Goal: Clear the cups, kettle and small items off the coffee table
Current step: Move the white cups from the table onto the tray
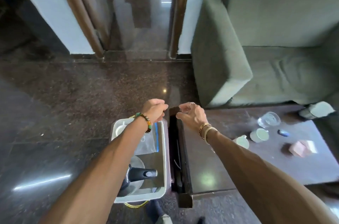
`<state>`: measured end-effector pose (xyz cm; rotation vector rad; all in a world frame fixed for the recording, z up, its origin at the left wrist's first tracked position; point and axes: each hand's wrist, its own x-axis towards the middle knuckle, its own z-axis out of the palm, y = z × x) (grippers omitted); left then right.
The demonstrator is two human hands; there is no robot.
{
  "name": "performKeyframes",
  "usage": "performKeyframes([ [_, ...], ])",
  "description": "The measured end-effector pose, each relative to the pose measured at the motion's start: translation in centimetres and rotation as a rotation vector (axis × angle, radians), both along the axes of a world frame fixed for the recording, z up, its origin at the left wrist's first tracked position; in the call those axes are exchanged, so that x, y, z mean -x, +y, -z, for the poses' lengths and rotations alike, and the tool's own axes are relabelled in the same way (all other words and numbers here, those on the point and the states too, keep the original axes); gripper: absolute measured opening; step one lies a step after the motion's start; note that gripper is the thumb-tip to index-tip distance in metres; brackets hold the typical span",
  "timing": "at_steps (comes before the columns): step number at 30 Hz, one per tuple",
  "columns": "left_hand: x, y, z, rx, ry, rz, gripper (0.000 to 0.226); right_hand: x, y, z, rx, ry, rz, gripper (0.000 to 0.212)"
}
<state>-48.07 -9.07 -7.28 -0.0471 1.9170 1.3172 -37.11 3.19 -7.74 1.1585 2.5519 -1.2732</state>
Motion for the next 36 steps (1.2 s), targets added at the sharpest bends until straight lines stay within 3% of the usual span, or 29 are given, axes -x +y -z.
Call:
performKeyframes([
  [4, -4.7, 5.0, -3.2, -0.035, 0.014, 0.113, 0.024, -5.7, 3.7, -2.6, -0.052, 0.056, 0.127, 0.028],
  [10, -13.9, 11.1, -6.1, -0.077, 0.051, 0.291, 0.03, -16.4, 8.4, -4.6, -0.085, 0.123, 0.315, 0.031],
  [23, -40.1, 19.3, -10.9, -0.153, 0.187, 0.52, 0.027, -46.6, 13.6, -8.4, -0.138, 0.241, 0.631, 0.021],
  [26, -45.9, 22.2, -12.5, -0.194, 0.173, 0.605, 0.023, -52.3, 15.5, -10.0, -0.157, 0.262, 0.751, 0.028],
  [32, -54.8, 26.6, -11.2, -0.183, 0.137, 0.799, 0.015, -61.9, 16.8, -9.5, -0.169, 0.24, 0.926, 0.035],
  [36, -59.0, 29.1, -9.0, -0.158, 0.099, 0.891, 0.015, -66.8, 16.8, -7.7, -0.126, 0.2, 1.029, 0.02],
])
